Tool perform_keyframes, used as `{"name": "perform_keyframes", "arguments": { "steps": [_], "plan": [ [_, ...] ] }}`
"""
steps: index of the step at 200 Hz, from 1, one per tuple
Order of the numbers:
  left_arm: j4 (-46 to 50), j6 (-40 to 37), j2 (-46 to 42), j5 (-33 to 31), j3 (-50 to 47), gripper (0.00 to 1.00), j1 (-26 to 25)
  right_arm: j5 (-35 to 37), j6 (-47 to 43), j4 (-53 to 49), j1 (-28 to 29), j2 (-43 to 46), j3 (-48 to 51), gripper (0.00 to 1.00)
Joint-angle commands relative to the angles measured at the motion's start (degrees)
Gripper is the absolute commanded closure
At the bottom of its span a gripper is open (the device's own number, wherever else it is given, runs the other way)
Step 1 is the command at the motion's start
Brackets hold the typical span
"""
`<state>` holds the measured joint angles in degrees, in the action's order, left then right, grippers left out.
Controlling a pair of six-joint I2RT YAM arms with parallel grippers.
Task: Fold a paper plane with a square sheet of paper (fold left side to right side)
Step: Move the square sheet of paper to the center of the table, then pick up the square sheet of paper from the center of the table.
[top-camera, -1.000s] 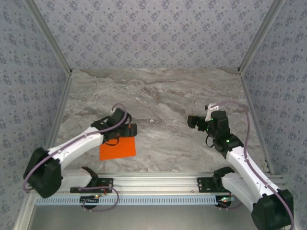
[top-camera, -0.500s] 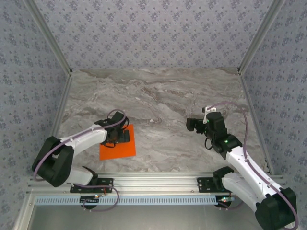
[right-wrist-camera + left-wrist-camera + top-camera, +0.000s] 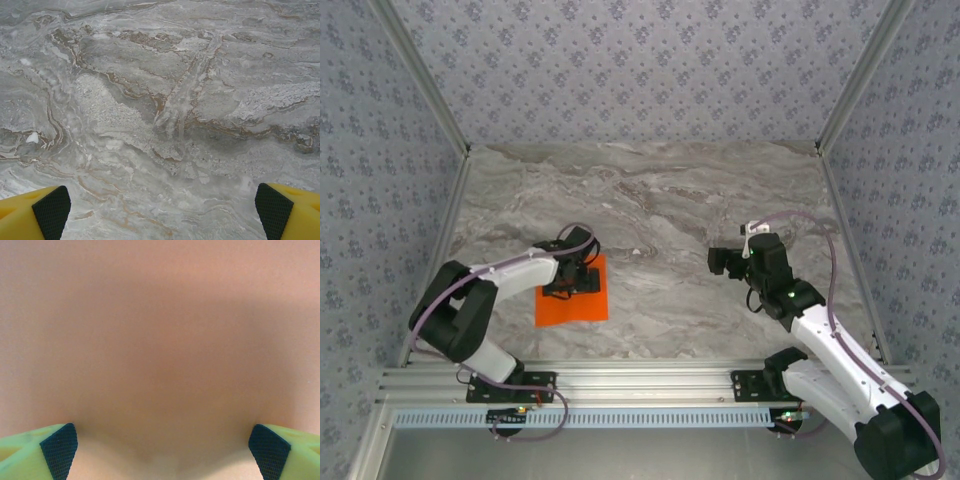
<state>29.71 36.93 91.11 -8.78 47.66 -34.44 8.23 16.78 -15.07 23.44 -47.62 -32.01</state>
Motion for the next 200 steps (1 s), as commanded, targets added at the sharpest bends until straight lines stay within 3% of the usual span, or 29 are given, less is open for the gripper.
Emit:
{"name": "perform_keyframes", "arguments": {
  "steps": [1,111,161,200],
  "plan": [
    [-3.56,-0.76,6.74,6.04,2.24,0.06,-2.82,1.08,1.13,-1.09,0.68,0.63,-2.0,0.0],
    [-1.13,-0.64,32.33,12.38,35.45,0.06,-8.85,2.01,3.17,-3.73,1.83,1.62,-1.36,0.0],
    [-3.4,-2.69,20.69,12.86,31.29,0.04,-8.48,-4.04,4.78,-0.94,1.81,-4.37,-2.64,0.0],
    [-8.84,-1.01,8.05,17.88,19.52,0.04,-5.49,-10.24,4.19,0.49,1.66,-23.61,-12.88,0.0]
  ]
}}
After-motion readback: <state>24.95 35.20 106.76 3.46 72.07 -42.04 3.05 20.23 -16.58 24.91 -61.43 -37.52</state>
